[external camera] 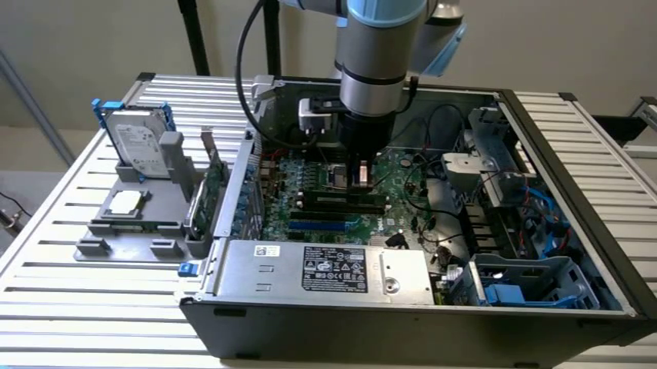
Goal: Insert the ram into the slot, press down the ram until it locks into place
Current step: 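Insert the ram into the slot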
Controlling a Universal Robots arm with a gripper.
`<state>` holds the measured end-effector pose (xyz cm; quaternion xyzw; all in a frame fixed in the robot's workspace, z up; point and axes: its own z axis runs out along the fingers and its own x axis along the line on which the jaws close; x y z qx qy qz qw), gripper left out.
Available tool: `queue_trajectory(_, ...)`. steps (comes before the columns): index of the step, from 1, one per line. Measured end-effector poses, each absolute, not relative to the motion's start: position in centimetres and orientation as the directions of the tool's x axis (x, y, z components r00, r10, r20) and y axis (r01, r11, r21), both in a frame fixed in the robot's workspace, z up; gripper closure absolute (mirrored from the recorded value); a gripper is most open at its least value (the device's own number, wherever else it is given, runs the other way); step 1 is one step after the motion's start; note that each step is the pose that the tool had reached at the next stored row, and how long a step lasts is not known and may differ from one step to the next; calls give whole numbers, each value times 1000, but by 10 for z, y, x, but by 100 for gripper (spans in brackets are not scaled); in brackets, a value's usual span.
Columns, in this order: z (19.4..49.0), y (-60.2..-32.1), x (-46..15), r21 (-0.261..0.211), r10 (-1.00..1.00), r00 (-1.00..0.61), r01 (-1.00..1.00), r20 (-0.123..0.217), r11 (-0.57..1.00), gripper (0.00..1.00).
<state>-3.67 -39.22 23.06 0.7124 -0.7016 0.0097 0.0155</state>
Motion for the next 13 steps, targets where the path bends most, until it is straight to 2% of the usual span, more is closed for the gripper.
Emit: queue_trajectory(13,227,-392,-38,0,-999,15,-1000,36,-15,87)
